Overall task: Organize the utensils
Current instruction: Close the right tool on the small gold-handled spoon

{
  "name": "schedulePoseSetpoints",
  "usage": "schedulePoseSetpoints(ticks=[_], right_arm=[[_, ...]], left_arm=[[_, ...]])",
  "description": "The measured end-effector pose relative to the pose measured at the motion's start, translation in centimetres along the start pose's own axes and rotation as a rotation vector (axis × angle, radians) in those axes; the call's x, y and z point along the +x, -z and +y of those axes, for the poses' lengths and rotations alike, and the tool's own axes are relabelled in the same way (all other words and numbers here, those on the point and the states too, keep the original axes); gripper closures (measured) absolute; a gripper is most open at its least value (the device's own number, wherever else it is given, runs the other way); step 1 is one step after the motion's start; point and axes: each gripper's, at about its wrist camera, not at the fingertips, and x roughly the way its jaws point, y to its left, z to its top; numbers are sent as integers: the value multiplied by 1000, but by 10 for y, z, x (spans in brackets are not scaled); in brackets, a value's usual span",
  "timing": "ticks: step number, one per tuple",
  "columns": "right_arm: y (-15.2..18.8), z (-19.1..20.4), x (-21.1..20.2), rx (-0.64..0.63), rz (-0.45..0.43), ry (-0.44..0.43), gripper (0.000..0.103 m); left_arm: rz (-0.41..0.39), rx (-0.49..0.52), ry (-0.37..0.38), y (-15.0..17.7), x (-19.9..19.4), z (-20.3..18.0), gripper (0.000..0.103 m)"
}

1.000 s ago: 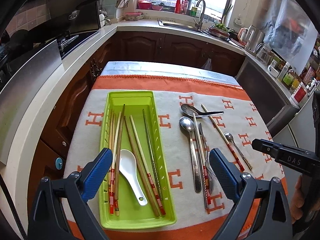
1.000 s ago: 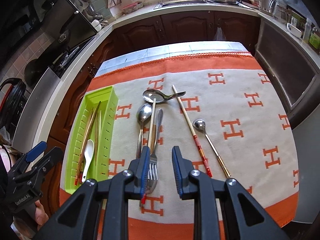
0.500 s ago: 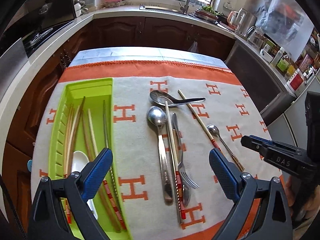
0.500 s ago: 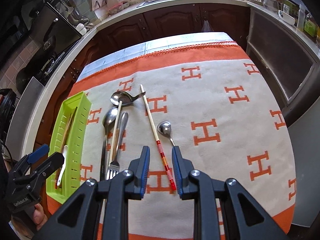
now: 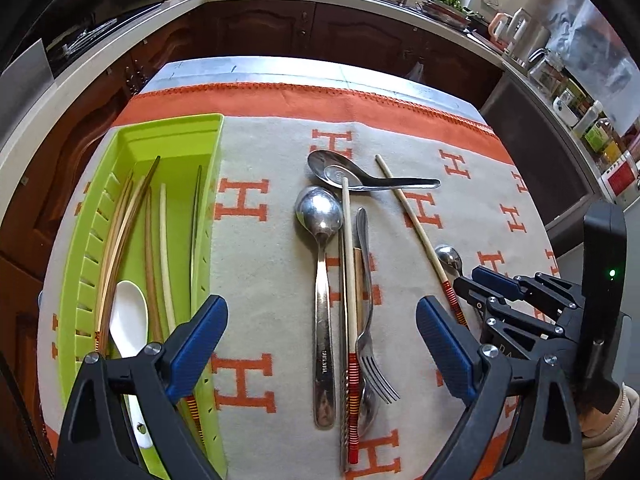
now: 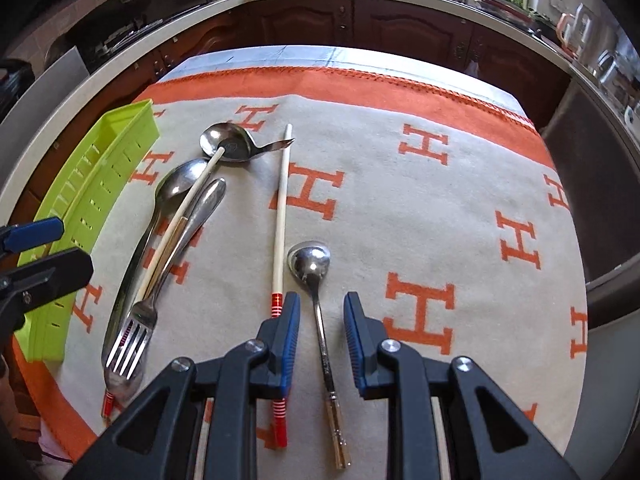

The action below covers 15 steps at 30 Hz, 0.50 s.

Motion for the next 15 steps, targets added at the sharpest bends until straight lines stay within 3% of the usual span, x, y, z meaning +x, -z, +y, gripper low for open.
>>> schedulePoseSetpoints(ticks=[11, 15], right_arm=[[-8, 30, 14, -174, -63, 186, 75], [-11, 25, 15, -159, -69, 168, 80]], left_arm=[[12, -11, 6, 3, 4, 11, 9], [11, -21, 30, 1, 4, 14, 9]])
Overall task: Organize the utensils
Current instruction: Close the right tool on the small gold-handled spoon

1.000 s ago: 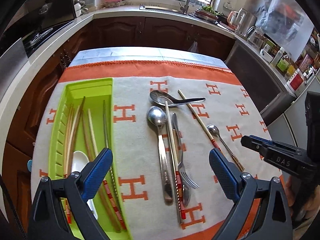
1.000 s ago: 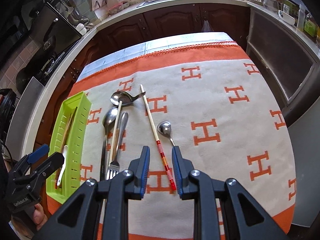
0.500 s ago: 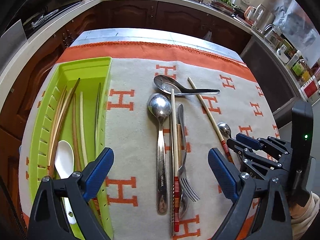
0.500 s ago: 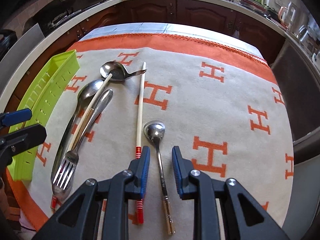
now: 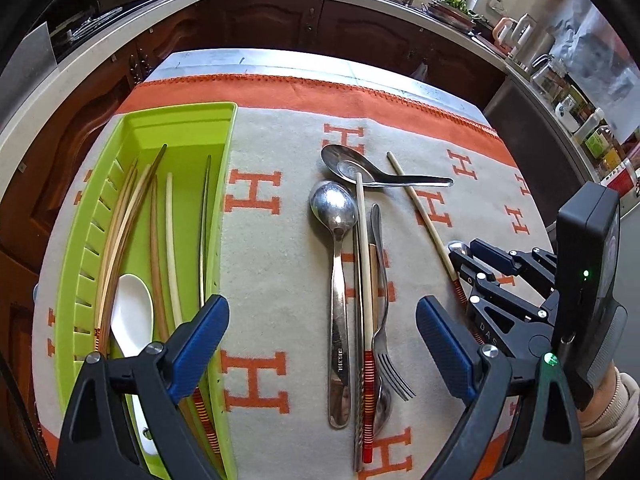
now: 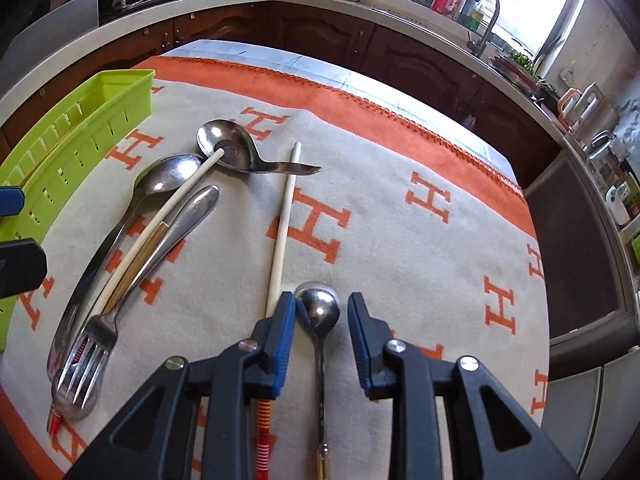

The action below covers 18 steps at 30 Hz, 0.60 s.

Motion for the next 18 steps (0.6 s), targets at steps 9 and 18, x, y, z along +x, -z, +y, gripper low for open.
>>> schedulePoseSetpoints(ticks=[9, 18], right_arm=[[0, -50, 6, 277, 32, -206, 80], [15, -75, 8, 396, 53, -281, 78]], left_arm=[[3, -14, 33, -1, 0, 3, 9], [13, -1, 43, -2, 3, -3, 9]])
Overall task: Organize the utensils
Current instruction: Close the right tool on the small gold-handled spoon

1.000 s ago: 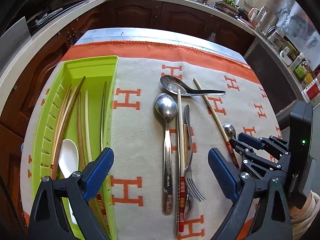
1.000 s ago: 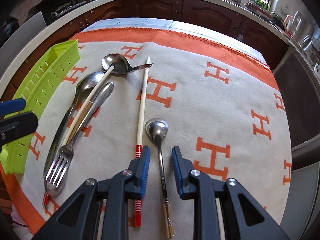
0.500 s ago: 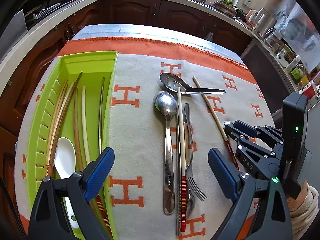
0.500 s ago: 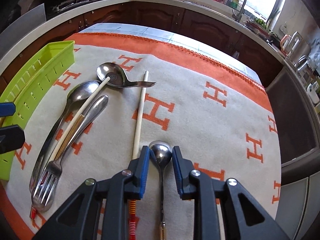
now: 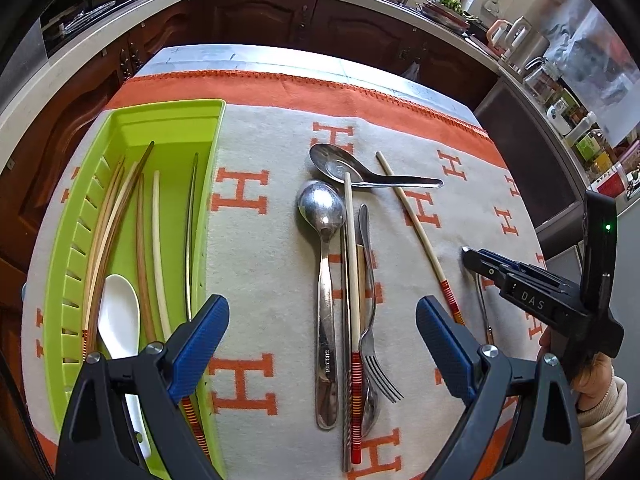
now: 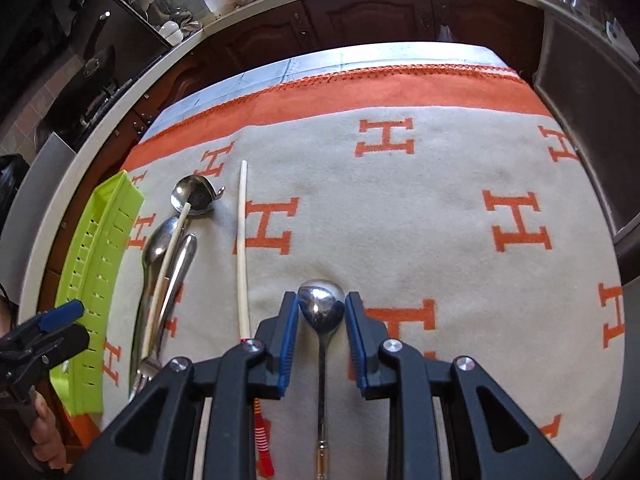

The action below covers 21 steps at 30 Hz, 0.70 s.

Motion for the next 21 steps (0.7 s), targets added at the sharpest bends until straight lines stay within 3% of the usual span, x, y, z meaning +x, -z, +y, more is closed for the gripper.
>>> schedulePoseSetpoints(ticks=[5, 13, 21], right_arm=[[6, 12, 1, -89, -8, 67, 78], [11, 15, 0, -128, -12, 105, 78], [5, -8, -2, 15, 26, -63, 79]], left_arm=[[4, 12, -3, 0, 3, -4, 9], [13, 19, -6, 1, 3, -7, 9], [29, 9, 10, 2, 6, -7, 9]])
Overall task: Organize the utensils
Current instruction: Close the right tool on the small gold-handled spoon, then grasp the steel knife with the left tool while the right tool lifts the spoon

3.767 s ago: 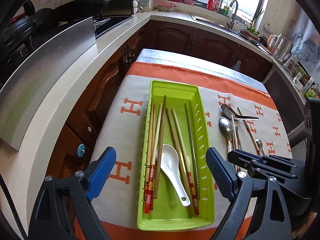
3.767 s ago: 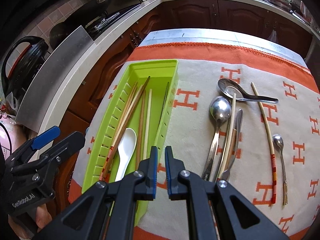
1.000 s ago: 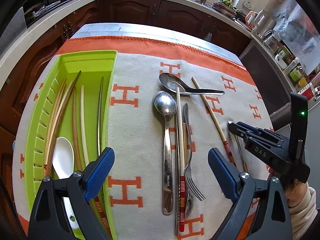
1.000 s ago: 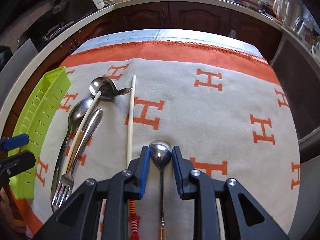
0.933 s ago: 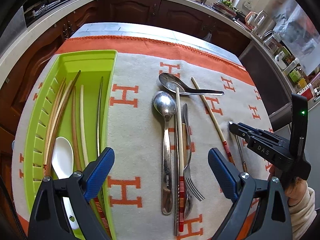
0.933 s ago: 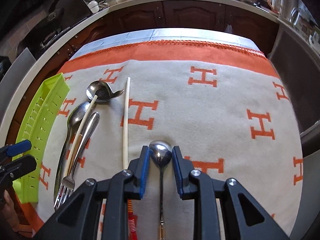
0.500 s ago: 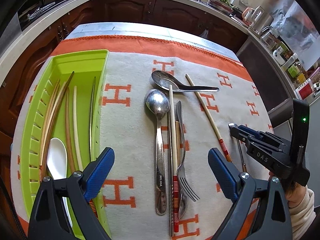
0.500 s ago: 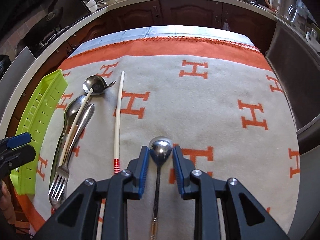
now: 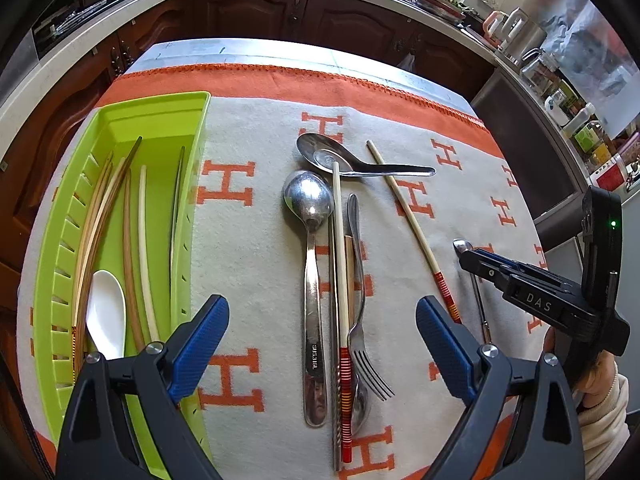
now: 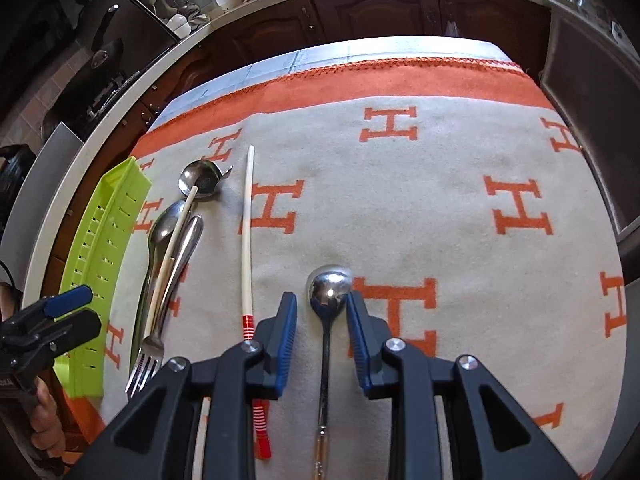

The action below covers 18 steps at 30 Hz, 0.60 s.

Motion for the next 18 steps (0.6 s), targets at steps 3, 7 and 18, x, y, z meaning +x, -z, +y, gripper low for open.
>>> schedulePoseSetpoints(ticks=[3, 7, 18], right_arm=[[-2, 3, 1, -5, 22, 27, 85], [-2, 12, 2, -41, 22, 40, 90], [10, 50, 1, -235, -67, 152, 101]], left_arm=[[7, -4, 8, 1, 2, -1, 9], [1, -1, 6, 1, 2, -2, 9], [8, -8, 7, 1, 2, 1, 9]])
